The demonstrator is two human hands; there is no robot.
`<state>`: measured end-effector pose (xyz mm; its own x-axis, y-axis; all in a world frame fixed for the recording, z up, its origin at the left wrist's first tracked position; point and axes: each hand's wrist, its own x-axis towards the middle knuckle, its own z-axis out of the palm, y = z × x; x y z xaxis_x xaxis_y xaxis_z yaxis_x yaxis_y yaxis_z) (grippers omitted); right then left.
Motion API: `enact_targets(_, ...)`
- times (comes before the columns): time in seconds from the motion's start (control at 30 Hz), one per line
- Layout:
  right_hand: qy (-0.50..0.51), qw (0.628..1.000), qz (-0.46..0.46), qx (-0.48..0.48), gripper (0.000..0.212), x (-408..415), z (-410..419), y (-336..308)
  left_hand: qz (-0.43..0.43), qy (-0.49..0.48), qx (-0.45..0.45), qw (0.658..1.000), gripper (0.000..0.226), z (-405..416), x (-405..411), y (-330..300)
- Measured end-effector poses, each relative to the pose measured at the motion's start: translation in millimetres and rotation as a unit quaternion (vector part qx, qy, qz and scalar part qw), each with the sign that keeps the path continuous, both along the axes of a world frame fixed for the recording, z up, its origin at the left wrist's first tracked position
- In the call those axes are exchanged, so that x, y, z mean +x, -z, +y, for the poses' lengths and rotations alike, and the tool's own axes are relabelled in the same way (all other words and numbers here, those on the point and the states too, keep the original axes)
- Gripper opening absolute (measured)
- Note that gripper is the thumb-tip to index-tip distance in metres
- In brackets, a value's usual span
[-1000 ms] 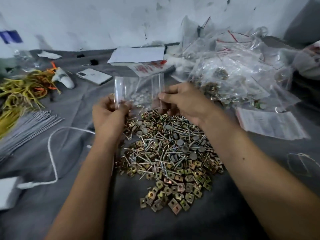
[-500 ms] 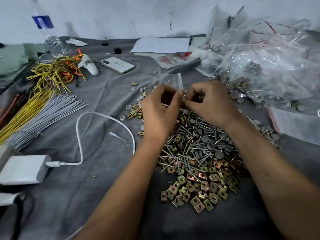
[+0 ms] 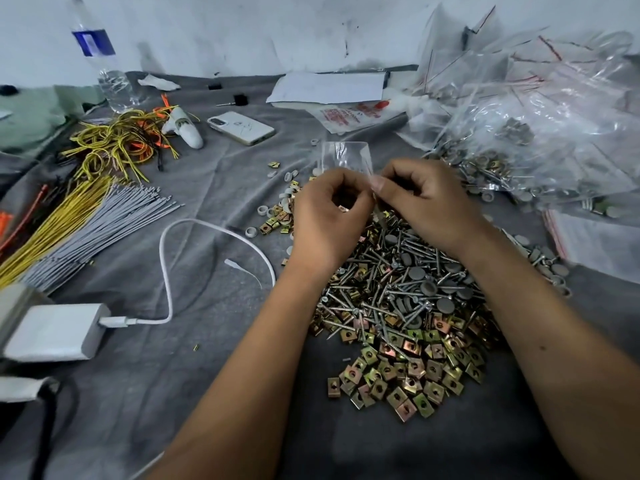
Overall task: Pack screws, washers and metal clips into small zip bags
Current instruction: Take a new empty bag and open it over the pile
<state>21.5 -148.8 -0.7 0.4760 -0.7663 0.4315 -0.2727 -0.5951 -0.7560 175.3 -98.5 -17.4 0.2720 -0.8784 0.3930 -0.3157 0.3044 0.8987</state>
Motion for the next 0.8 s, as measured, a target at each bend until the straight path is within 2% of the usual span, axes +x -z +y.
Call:
enact_targets(0.1, 0.005, 1.0, 0.004, -0.03, 0.016, 1.5, 0.4, -1.7, -0.026, 0.007, -0.008, 1.0, 0.008, 1.5, 0.8, 0.7)
enact_targets(0.2, 0.017, 0.999, 0.007, -0.045, 0.02, 1.9, -0.8, -1.3, -0.021, 0.009, 0.003, 1.0, 0.014, 1.0, 1.8, 1.8)
enact_targets(0.3, 0.016, 0.999, 0.0, -0.033, 0.022, 1.7, -0.2, -1.2, -0.012, 0.002, 0.003, 1.0, 0.018, 0.4, 3.3, 1.9)
enact_targets(0.43, 0.015, 1.0, 0.014, -0.016, 0.026, 4.0, 0.7, 0.1, -0.026, 0.016, 0.002, 1.0, 0.01, 0.1, 4.9, 2.3)
enact_targets(0.63, -0.014, 1.0, -0.026, 0.009, 0.021, 0.5, 0.6, -3.2, 0.022, 0.049, 0.006, 0.999, 0.014, 1.6, 3.4, 0.6)
enact_targets(0.73, -0.022, 1.0, -0.012, 0.002, 0.019, 0.5, 2.2, -4.3, -0.004, 0.034, -0.005, 0.999, 0.015, 2.0, -0.7, 1.9)
enact_targets(0.8, -0.009, 1.0, -0.011, -0.003, 0.018, -3.6, 0.5, -5.3, -0.009, -0.014, -0.01, 1.0, 0.02, 0.5, 2.1, 1.5)
